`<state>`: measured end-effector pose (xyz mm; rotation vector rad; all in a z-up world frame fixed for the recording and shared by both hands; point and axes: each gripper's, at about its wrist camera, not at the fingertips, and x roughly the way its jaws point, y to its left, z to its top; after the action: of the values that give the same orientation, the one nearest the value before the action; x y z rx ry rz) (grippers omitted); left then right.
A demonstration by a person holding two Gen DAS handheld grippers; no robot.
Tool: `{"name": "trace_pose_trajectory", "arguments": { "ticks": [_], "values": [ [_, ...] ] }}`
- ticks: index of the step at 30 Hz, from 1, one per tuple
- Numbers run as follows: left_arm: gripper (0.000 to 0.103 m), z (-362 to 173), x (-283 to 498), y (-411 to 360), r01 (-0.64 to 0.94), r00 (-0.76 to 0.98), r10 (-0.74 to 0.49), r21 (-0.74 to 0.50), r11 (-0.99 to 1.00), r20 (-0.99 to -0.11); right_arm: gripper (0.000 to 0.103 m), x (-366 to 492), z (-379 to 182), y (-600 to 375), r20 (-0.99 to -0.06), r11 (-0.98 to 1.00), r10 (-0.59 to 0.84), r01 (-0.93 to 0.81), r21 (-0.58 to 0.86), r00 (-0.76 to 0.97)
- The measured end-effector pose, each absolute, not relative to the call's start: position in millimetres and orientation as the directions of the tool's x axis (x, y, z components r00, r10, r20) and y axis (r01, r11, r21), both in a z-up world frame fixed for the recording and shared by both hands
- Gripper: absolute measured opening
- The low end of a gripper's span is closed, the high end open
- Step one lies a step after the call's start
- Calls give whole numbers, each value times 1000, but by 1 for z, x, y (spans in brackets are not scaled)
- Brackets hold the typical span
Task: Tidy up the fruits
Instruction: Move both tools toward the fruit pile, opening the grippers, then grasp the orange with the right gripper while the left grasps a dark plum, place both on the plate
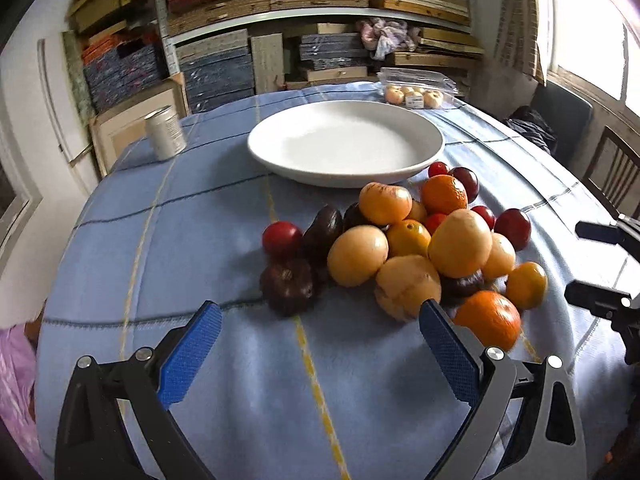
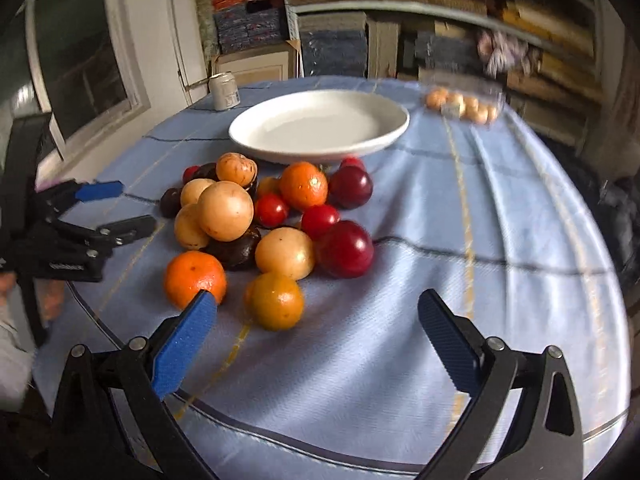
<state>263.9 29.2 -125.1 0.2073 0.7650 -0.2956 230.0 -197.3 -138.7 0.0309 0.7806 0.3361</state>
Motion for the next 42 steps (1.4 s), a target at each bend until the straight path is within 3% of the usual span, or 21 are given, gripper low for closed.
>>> {"name": "trace_pose_trajectory", "arguments": {
  "ticks": [2,5,10,14,20,24,32,35,42],
  "values": [
    [85,-130,272,29,358,670,-208,65,932,-712,96,235,-146,-197,-687,946,314,-276,170,655],
    [74,-135,284,38,371,653,-252,11,929,-714,74,238,-150,-196,-694,941,331,-282,189,639],
    [70,-148,294,45,365,633,-241,10,931,-736,74,245,-154,-198,-699,929,366,-292,229,615],
    [61,-153,299,41,370,626,-227,28,928,-746,74,249,-156,-197,-701,921,384,-304,244,602],
    [56,-157,307,42,361,621,-211,36,932,-755,64,254,-159,-189,-721,918,384,-324,230,576],
    [43,-159,314,47,336,609,-206,14,942,-766,56,257,-161,-180,-735,920,370,-336,203,568],
    [43,-159,309,45,344,615,-206,24,939,-762,49,262,-165,-176,-745,922,360,-336,191,562],
    [43,-159,308,47,349,610,-221,8,937,-761,37,261,-165,-175,-741,918,370,-342,199,561],
    [43,-153,303,51,339,637,-236,-8,941,-734,37,262,-165,-186,-718,906,412,-336,257,561]
  ]
}}
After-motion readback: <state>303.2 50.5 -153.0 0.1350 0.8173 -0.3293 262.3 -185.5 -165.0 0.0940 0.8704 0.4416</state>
